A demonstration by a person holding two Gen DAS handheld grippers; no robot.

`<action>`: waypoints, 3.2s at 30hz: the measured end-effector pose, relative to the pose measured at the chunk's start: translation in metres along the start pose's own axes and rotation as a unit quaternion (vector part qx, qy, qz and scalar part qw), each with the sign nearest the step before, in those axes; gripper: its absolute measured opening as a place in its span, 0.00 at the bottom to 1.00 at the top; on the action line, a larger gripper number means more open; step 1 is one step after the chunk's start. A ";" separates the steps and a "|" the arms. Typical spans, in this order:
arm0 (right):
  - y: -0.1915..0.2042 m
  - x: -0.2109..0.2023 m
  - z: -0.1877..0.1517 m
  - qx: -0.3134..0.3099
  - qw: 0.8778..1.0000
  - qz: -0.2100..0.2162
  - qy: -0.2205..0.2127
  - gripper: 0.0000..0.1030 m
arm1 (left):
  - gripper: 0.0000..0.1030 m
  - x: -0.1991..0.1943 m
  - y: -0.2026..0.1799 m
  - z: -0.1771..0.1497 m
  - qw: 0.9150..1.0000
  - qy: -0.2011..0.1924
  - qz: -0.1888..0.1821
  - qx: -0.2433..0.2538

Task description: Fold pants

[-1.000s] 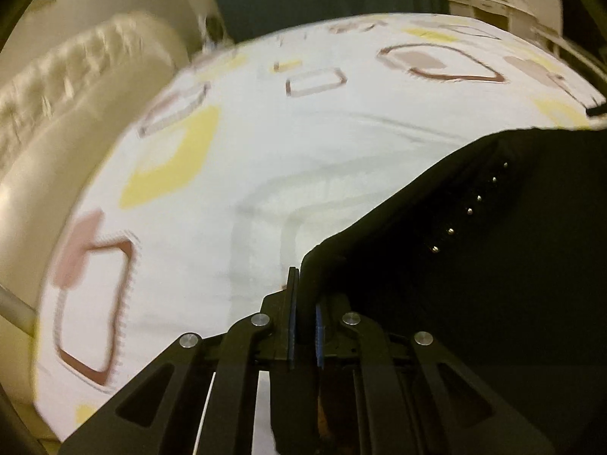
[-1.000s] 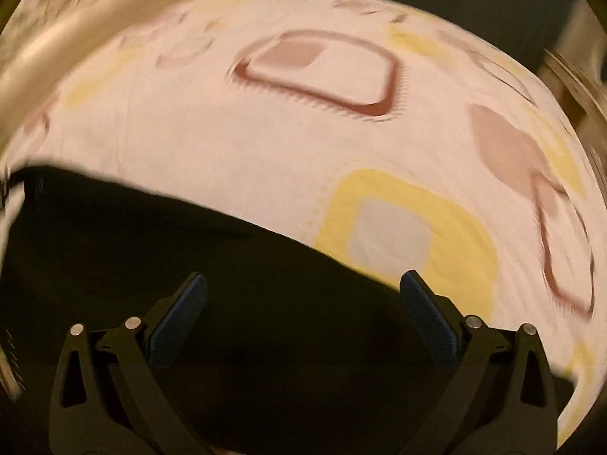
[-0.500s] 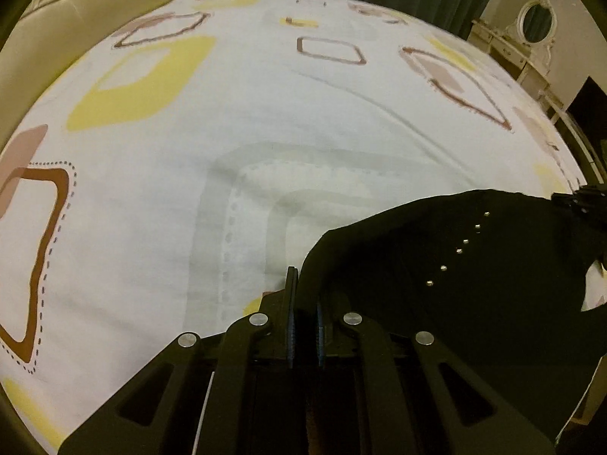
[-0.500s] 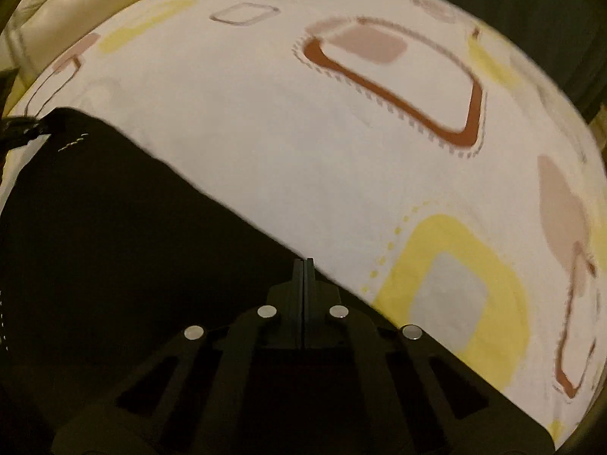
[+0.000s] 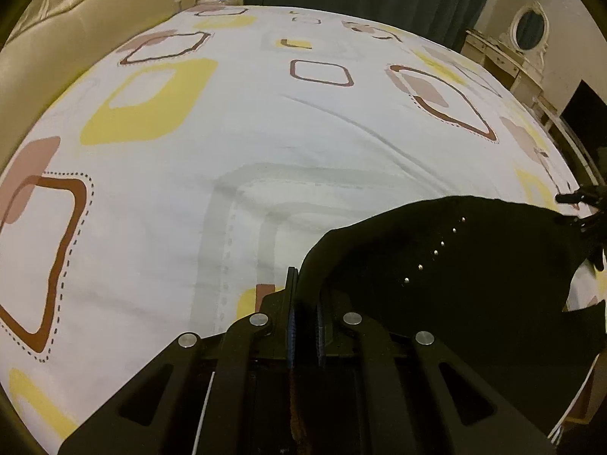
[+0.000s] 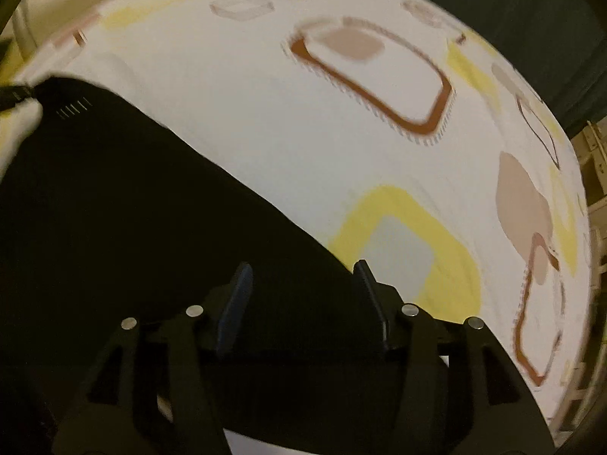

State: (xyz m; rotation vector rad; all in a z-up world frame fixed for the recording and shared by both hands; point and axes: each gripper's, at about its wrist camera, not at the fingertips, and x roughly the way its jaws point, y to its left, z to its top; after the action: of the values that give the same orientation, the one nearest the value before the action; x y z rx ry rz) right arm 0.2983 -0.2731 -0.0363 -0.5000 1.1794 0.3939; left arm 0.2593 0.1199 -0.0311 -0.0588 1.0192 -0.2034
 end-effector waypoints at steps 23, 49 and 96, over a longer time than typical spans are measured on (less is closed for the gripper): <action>0.030 -0.041 -0.031 -0.036 0.993 -0.082 -0.078 0.09 | 0.06 -0.018 0.010 -0.004 0.997 -0.036 -0.048 -0.040; 0.195 -0.095 -0.269 0.043 0.985 -0.104 -0.134 0.09 | 0.08 -0.117 0.018 -0.183 0.989 -0.041 -0.107 -0.099; 0.169 -0.086 -0.306 0.564 0.744 0.303 -0.189 0.09 | 0.11 -0.117 -0.006 -0.211 0.967 -0.009 -0.118 -0.225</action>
State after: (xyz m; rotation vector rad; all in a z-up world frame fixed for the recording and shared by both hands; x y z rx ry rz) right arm -0.0577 -0.3087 -0.0728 1.0223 0.9393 0.2374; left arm 0.0196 0.1470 -0.0428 -0.5962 1.0244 -0.1831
